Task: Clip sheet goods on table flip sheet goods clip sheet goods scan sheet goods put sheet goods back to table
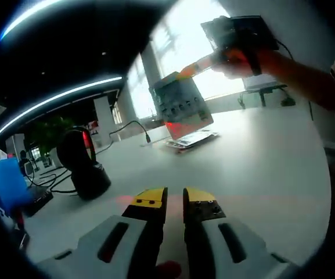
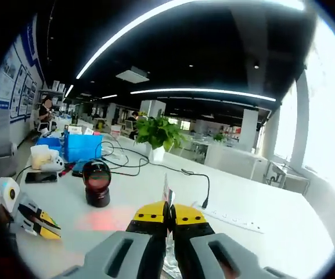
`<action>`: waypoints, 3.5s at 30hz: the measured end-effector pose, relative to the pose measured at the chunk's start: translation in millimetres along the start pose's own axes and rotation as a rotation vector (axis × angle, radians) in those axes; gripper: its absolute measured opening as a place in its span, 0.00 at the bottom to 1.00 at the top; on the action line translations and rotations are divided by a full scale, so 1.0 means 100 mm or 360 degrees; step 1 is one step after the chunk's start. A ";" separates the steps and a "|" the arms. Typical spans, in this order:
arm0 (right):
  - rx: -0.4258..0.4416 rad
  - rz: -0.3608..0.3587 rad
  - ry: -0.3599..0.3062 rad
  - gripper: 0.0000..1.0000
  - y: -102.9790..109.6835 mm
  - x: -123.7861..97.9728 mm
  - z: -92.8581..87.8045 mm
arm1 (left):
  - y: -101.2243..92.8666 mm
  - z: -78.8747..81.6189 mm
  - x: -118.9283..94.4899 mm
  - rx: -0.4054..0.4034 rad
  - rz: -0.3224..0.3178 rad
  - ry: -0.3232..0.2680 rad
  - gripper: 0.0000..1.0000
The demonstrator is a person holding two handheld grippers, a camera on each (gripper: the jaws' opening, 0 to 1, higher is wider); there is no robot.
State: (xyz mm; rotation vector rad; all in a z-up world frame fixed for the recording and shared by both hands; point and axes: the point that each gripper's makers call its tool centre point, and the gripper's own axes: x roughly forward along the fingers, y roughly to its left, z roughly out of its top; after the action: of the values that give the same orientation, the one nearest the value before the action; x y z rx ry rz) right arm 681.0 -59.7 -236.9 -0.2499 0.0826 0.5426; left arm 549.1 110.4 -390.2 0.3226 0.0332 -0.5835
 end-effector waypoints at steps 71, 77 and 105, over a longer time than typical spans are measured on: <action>-0.0684 -0.0001 0.0763 0.01 -0.88 1.01 -1.37 | 0.00 0.00 -0.02 0.0001 0.0011 -0.0010 0.04; -0.0690 0.0034 0.0793 0.01 -0.91 1.00 -1.47 | 0.00 0.00 -0.02 0.0004 0.0007 -0.0009 0.04; -0.0500 -0.0152 0.0703 0.00 -1.14 0.78 -1.41 | 0.02 -0.01 -0.01 0.0008 0.0016 -0.0001 0.04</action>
State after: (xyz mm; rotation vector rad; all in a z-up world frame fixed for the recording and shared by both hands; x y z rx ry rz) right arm 805.4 -151.1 -360.2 -0.6752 0.4135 0.3958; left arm 549.0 112.8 -390.8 0.3274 0.0297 -0.5739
